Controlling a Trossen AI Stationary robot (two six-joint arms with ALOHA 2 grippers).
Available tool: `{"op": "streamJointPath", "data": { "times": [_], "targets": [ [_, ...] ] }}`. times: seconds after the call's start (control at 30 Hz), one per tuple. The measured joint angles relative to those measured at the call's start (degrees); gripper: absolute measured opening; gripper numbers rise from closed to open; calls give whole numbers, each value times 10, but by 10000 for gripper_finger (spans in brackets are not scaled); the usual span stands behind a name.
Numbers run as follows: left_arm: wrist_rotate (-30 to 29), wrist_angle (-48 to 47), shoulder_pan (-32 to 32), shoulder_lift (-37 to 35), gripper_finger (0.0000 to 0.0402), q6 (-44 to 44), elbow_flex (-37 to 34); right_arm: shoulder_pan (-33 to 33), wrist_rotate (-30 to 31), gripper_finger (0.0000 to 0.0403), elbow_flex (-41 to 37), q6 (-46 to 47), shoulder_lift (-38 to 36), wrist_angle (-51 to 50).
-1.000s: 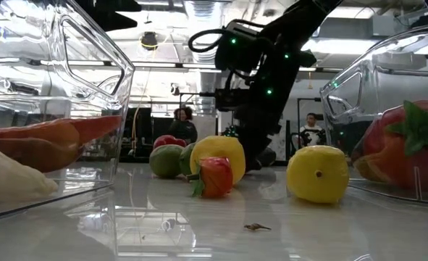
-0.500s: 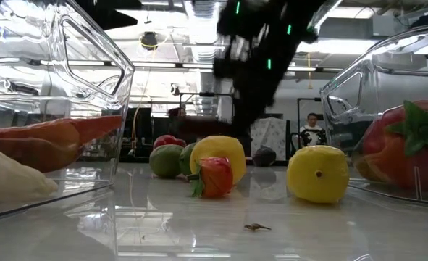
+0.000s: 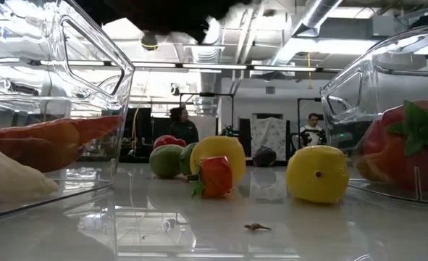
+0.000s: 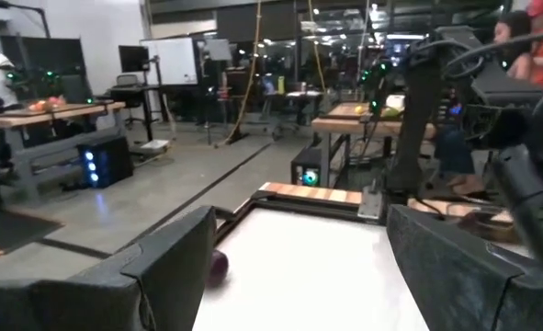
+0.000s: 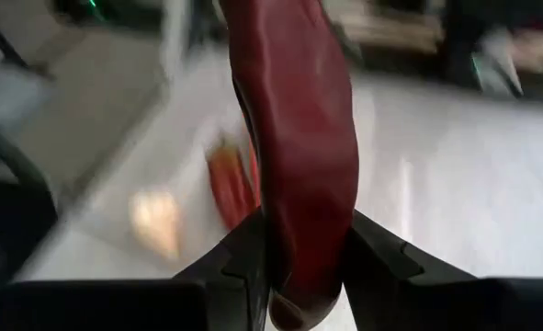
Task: Sort produce into baskets
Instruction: Put the dark red bell pepper into the left transparent bin, then put the red chili bell pepper into the left transparent bin
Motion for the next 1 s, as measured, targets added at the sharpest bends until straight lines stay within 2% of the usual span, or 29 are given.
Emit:
{"op": "streamJointPath", "data": {
  "times": [0.2, 0.3, 0.53, 0.63, 0.73, 0.83, 0.93, 1.0],
  "targets": [
    [-6, -6, 0, 7, 306, 1, -1, 4, -61, 139, 114, -36, 78, -65],
    [-10, -14, 0, 5, 306, 2, -1, 4, -65, 150, 169, -82, 113, -97],
    [-11, -22, 0, 4, 306, 2, 0, 2, -62, 240, 246, -105, 158, -179],
    [-11, -23, 0, 3, 306, -3, 0, -4, 10, 267, 264, -118, 143, -287],
    [-11, -24, 0, 0, 306, -6, 0, -28, 71, 274, 261, -126, 101, -347],
    [-11, -31, 0, -2, 306, -9, 0, -66, 95, 275, 234, -127, 62, -369],
    [-11, -36, 0, -3, 306, -13, 0, -109, 107, 275, 173, -133, 44, -374],
    [-11, -38, 0, -2, 306, -13, 0, -140, 104, 275, 115, -133, 40, -333]
  ]
}}
